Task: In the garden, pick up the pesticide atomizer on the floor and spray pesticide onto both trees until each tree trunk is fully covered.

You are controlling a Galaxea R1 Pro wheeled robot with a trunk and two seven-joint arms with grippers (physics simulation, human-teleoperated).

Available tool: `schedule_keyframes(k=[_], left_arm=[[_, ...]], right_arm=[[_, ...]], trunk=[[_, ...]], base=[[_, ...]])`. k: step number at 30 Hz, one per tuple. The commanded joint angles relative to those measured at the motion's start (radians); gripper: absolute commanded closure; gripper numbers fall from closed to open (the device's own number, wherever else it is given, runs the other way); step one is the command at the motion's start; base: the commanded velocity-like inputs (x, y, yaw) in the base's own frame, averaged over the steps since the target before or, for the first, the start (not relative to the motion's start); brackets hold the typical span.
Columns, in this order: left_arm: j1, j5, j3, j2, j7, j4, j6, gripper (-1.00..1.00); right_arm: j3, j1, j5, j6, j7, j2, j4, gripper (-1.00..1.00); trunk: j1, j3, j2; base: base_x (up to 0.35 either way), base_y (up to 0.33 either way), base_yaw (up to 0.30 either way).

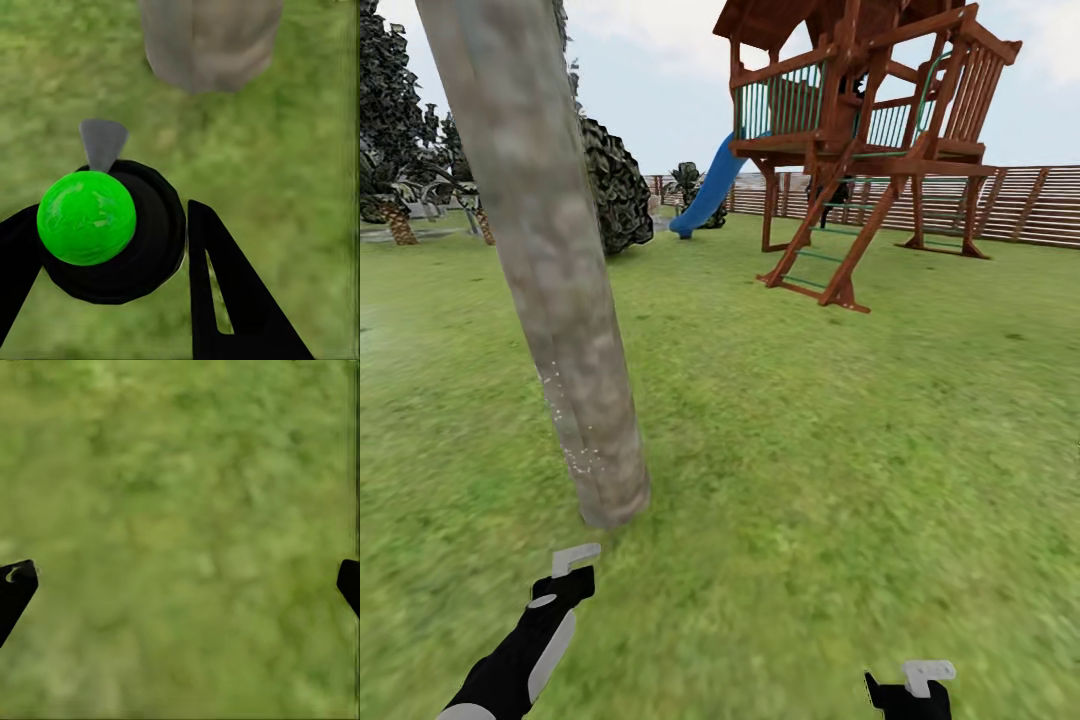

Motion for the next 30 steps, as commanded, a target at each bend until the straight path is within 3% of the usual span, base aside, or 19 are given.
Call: schedule_keyframes(k=[1,8,30], left_arm=[[0.000,0.000,0.000,0.000,0.000,0.000,0.000,1.00],[0.000,0.000,0.001,0.000,0.000,-0.001,0.000,1.00],[0.000,0.000,0.001,0.000,0.000,0.001,0.000,1.00]], right_arm=[[0.000,0.000,0.000,0.000,0.000,0.000,0.000,-1.00],[0.000,0.000,0.000,0.000,0.000,0.000,0.000,-1.00],[0.000,0.000,0.000,0.000,0.000,0.000,0.000,-1.00]], trunk=[[0.000,0.000,0.000],[0.000,0.000,0.000],[0.000,0.000,0.000]], base=[[0.102,-0.272,0.001],[0.102,-0.272,0.037],[0.110,-0.268,0.272]])
